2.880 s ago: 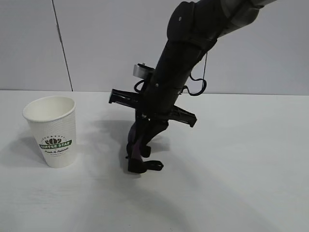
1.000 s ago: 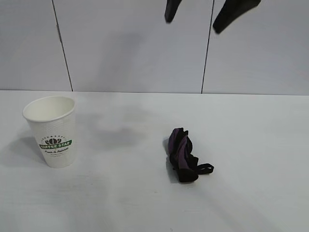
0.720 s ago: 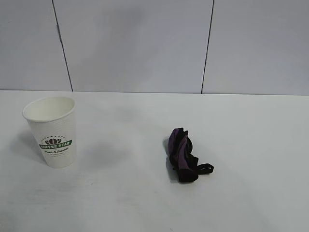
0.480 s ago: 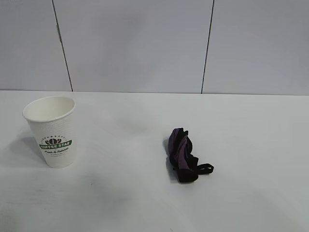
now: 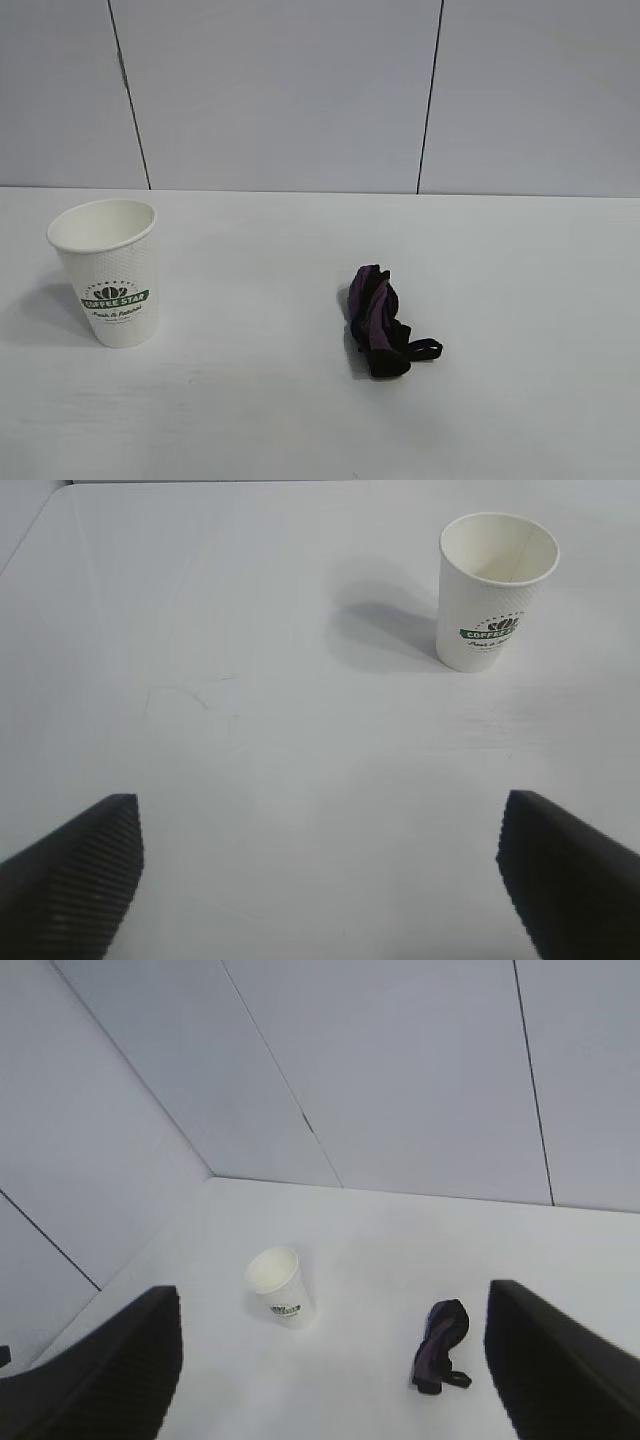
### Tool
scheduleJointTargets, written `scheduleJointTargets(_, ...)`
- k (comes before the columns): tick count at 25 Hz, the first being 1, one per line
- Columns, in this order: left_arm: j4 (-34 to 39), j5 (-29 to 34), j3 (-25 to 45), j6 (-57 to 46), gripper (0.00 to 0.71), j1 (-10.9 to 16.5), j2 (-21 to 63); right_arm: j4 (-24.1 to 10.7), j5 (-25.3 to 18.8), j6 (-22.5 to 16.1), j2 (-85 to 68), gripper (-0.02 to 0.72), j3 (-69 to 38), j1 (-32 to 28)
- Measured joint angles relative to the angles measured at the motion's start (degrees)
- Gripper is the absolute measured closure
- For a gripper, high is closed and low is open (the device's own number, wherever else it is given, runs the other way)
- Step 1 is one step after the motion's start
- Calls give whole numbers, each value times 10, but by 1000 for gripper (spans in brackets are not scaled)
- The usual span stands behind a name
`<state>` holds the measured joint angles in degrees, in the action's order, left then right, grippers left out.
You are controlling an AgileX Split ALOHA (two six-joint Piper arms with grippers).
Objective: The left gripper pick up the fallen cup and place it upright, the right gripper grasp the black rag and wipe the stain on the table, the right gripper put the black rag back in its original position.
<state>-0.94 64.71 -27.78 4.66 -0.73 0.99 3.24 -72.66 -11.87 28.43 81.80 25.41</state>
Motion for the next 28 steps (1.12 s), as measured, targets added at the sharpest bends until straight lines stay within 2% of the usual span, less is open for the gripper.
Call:
scheduleJointTargets(8, 0, 0, 0, 0, 16, 0, 0, -1, 2, 89, -123, 135, -245, -79)
scheduleJointTargets(11, 0, 0, 0, 0, 16, 0, 0, -2, 25, 105, -153, 135, -319, -108)
scheduleJointTargets(14, 0, 0, 0, 0, 16, 0, 0, -14, 50, 108, -184, 135, -379, -135)
scheduleJointTargets(22, 0, 0, 0, 0, 16, 0, 0, -60, 74, 108, -287, 135, -475, -191)
scheduleJointTargets(28, 0, 0, 0, 0, 16, 0, 0, -64, 89, 100, -295, 135, -518, -202)
